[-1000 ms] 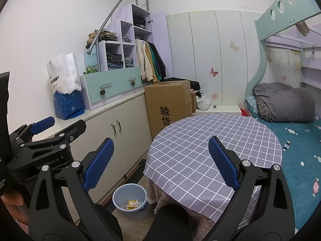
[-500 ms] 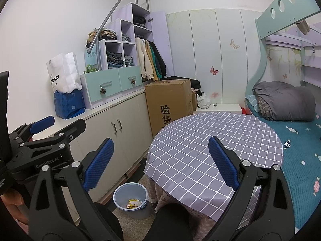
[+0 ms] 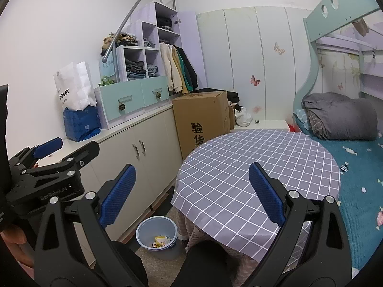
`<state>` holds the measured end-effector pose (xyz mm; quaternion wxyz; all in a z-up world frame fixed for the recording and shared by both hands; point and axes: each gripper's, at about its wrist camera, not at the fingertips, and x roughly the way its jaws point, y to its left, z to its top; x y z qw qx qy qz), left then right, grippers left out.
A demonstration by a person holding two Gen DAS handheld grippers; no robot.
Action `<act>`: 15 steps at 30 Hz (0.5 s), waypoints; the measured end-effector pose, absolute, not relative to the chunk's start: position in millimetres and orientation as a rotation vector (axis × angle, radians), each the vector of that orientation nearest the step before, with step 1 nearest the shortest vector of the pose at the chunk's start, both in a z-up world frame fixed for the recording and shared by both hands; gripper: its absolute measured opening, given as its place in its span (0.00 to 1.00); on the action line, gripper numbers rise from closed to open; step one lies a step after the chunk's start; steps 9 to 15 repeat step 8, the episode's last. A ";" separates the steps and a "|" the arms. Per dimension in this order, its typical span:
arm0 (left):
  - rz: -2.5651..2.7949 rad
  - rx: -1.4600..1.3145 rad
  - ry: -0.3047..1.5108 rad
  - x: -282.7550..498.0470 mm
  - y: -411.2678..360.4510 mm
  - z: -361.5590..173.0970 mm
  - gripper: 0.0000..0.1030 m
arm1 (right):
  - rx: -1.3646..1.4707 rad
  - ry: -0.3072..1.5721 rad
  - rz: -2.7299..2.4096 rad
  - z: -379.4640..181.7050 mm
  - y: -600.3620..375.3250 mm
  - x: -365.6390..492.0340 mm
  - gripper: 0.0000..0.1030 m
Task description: Collect trash
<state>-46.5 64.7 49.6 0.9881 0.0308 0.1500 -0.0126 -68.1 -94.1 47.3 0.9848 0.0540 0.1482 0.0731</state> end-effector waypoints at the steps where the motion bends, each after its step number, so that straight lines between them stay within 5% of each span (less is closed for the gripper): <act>1: -0.026 0.063 0.306 -44.1 65.9 47.4 0.92 | 0.114 0.303 0.147 46.4 -96.1 -64.5 0.91; 15: -0.037 0.082 0.365 -18.1 63.6 32.2 0.92 | 0.145 0.364 0.136 24.6 -111.7 -34.8 0.91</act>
